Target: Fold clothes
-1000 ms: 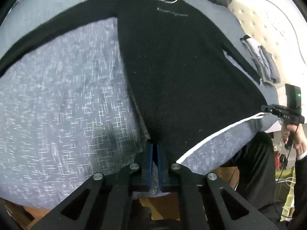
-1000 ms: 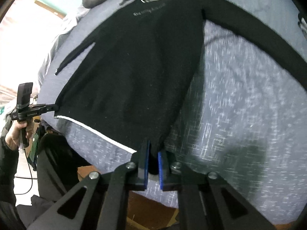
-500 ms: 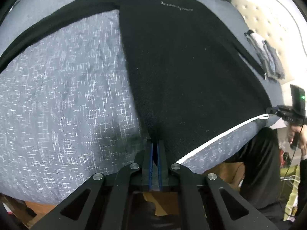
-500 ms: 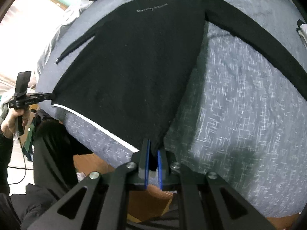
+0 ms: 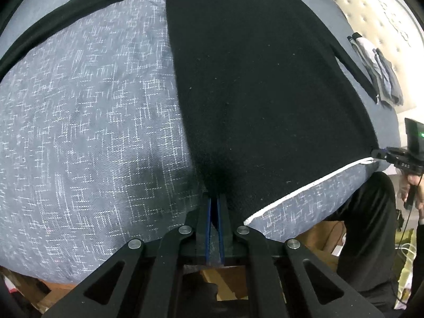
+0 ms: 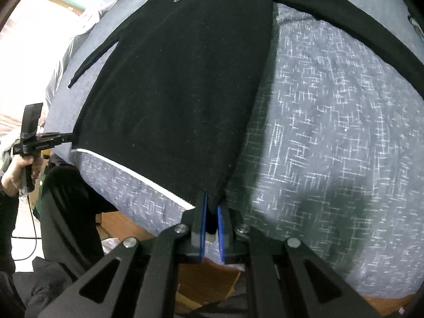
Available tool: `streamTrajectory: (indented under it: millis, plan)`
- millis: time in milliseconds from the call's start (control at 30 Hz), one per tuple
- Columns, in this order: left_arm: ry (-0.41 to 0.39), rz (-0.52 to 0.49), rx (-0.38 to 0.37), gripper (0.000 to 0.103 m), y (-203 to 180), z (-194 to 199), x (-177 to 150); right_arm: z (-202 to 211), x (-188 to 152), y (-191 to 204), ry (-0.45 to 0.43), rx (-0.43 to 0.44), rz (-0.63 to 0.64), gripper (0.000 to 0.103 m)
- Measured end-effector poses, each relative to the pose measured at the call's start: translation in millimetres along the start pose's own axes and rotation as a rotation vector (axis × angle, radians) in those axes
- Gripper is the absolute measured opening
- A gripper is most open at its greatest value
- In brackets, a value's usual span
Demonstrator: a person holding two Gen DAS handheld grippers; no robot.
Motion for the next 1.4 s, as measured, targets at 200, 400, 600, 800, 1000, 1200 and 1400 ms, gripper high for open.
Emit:
streamTrajectory:
  millis: [200,400,600,800,1000,1200,1400]
  plan:
    - [-0.009,0.039,-0.012,0.006,10,14,8,3,-5,-14,0.018,0.007,-0.038,0.011]
    - [-0.05,0.086,-0.011,0.006,24,34,27,14,6,-25,-0.014,0.012,-0.059,0.014]
    - [-0.047,0.118,-0.029,0.018,33,31,41,16,20,-30,-0.026,0.009,-0.064,0.024]
    - [-0.02,0.125,-0.028,0.022,33,11,43,-2,16,-26,0.013,0.01,-0.053,0.024]
    - [-0.11,0.183,-0.034,0.022,49,24,73,4,24,-29,-0.014,0.019,-0.066,0.024]
    - [-0.221,0.286,-0.08,0.022,75,31,122,17,62,-38,-0.102,0.021,-0.091,0.025]
    - [-0.313,0.404,-0.133,0.022,105,15,182,20,113,-53,-0.21,0.051,-0.159,0.031]
Point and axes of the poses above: each gripper's, at about its wrist camera, not at the fingertips, and z roughly against the way its jaws point, y to its left, x to its top, the point moved 4 cm from there along -z, roughly the way its jaws point, and after that the axes turned 2 degrees about -z, right-handed, at the moved point
